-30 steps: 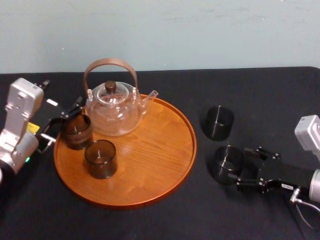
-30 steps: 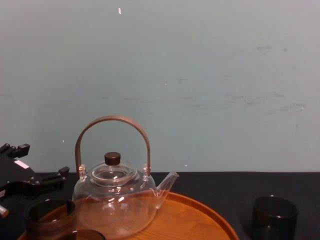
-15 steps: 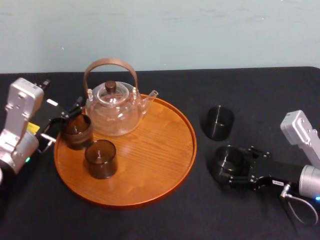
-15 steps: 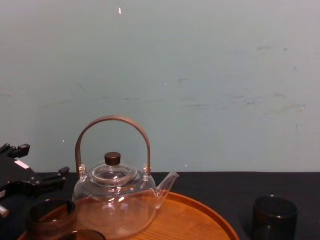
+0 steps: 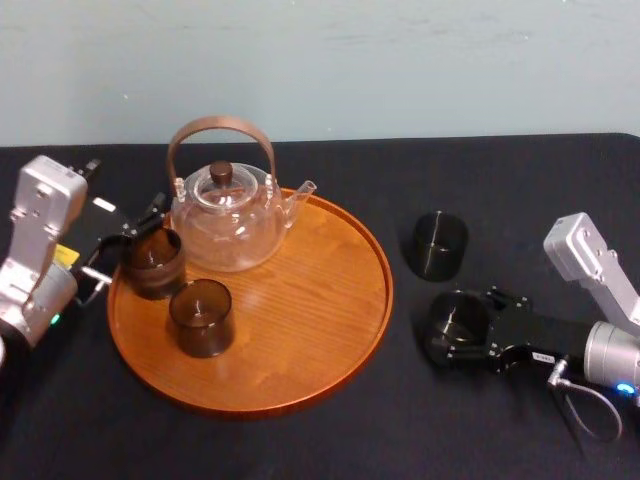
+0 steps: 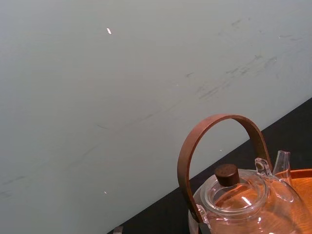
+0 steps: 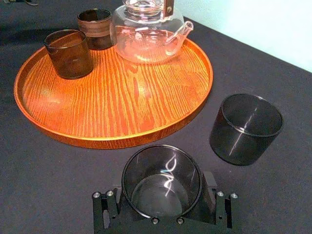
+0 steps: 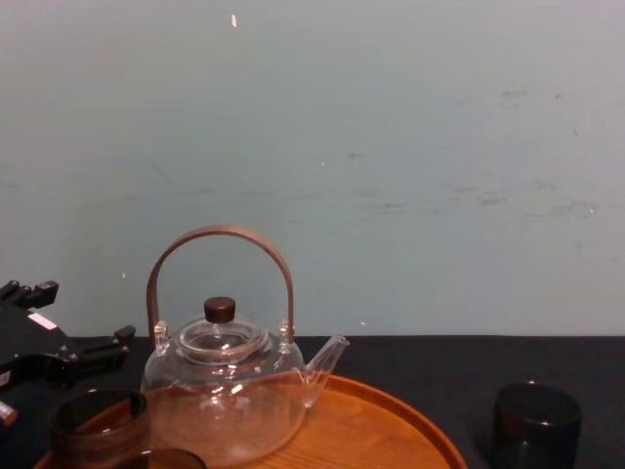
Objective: Pick up the glass from the table and place it on the tray.
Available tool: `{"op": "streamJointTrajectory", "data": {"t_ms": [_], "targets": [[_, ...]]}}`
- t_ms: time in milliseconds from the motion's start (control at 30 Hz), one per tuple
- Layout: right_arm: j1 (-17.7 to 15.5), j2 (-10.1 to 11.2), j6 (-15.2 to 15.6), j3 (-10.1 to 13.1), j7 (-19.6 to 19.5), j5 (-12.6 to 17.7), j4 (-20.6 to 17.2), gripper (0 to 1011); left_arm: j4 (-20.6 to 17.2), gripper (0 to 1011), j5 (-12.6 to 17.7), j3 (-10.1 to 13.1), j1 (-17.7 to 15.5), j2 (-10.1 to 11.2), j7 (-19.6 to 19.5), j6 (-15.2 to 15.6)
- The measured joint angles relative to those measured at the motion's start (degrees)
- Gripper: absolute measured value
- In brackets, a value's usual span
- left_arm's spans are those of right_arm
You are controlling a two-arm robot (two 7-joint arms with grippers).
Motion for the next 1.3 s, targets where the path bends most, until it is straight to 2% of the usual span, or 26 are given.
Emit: {"op": "streamJointTrajectory", "data": {"t_ms": [367,600,1133,1300], "targets": [[0.16,-0.07,-0.03,-0.27,-0.36,-0.52,-0.04,1002,0.00,1001,0.00,0.00,0.00,0.00,0.00,0.00],[0.12,-0.04,-0.06,-0.17,-0.32,-0.34,-0.07,904,0.00,1001,0.00,0.00,0.00,0.00,0.00,0.00],[0.05,0.02,-0.15,-0.08,-0.19,-0.18,-0.08,904,0.00,1001,0.00,0.00,0.00,0.00,0.00,0.00],[-0.15,0.63,-1.20,0.36,0.85,0.79,-0.72,904,0.00,1001,0.00,0.00,0.00,0.00,0.00,0.00]]}}
